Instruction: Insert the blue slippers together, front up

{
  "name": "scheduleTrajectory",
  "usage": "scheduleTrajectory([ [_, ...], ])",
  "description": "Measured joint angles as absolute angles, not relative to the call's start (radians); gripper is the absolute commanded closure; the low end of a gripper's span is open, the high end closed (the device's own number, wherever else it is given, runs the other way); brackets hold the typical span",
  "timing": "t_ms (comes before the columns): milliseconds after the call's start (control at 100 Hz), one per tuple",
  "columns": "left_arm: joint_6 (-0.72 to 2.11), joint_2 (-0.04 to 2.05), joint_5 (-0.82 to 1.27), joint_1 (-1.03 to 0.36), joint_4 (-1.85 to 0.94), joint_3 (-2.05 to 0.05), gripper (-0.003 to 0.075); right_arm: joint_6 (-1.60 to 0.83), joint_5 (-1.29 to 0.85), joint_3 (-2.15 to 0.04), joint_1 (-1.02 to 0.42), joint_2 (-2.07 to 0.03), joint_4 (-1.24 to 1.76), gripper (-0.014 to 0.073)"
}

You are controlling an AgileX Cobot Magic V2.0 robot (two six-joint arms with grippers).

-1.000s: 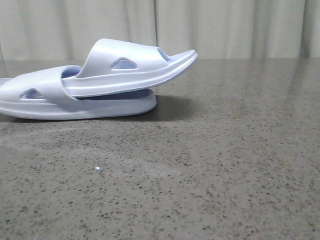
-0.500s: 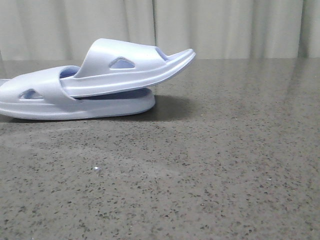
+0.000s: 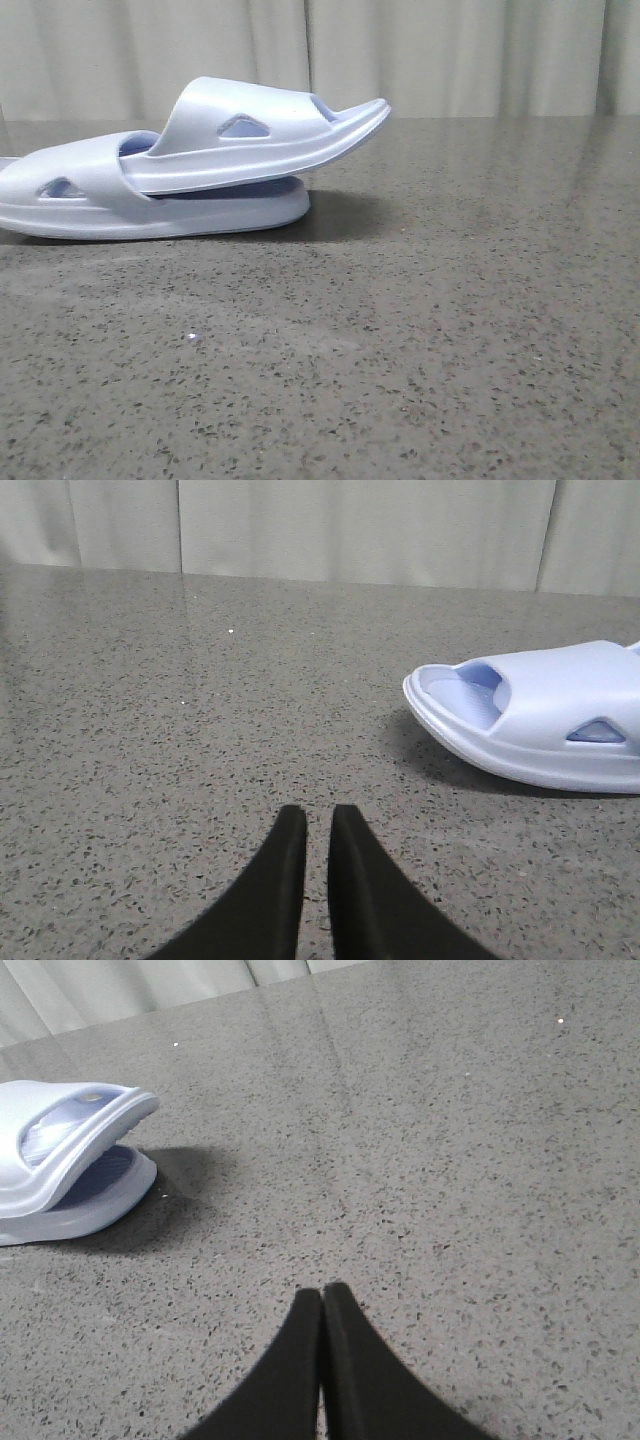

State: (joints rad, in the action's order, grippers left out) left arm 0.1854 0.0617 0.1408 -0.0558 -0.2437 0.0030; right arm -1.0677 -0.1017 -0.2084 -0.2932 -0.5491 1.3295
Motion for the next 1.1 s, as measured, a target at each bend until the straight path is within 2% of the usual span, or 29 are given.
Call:
scheduleTrajectory([
  [360, 0.185, 0.062, 0.141, -0.056, -0.244, 0.003, 0.0705, -1.068, -0.091, -0.208, -0.293, -0.549, 1.327, 0.0683],
  [470, 0.185, 0.062, 0.141, -0.056, -0.244, 0.003, 0.0705, -1.044, -0.037, -0.208, -0.293, -0.542, 1.238, 0.0683],
  [540, 0.185, 0.062, 0.143, -0.056, -0.244, 0.003, 0.0705, -0.929, 0.000, -0.208, -0.291, -0.524, 1.067, 0.0683],
  [790, 0.185, 0.062, 0.143, -0.056, -0.244, 0.003, 0.0705, -0.252, 0.000, -0.171, -0.184, -0.435, 0.215, 0.0683],
  [900, 0.185, 0.062, 0.143, -0.056, -0.244, 0.003, 0.0705, -0.146, -0.020, -0.108, -0.128, -0.352, 0.093, 0.0683],
  [1100, 0.185, 0.062, 0.143, -0.056, -0.244, 0.003, 0.0705, -0.115, -0.041, 0.010, -0.033, -0.185, 0.051, 0.0683],
])
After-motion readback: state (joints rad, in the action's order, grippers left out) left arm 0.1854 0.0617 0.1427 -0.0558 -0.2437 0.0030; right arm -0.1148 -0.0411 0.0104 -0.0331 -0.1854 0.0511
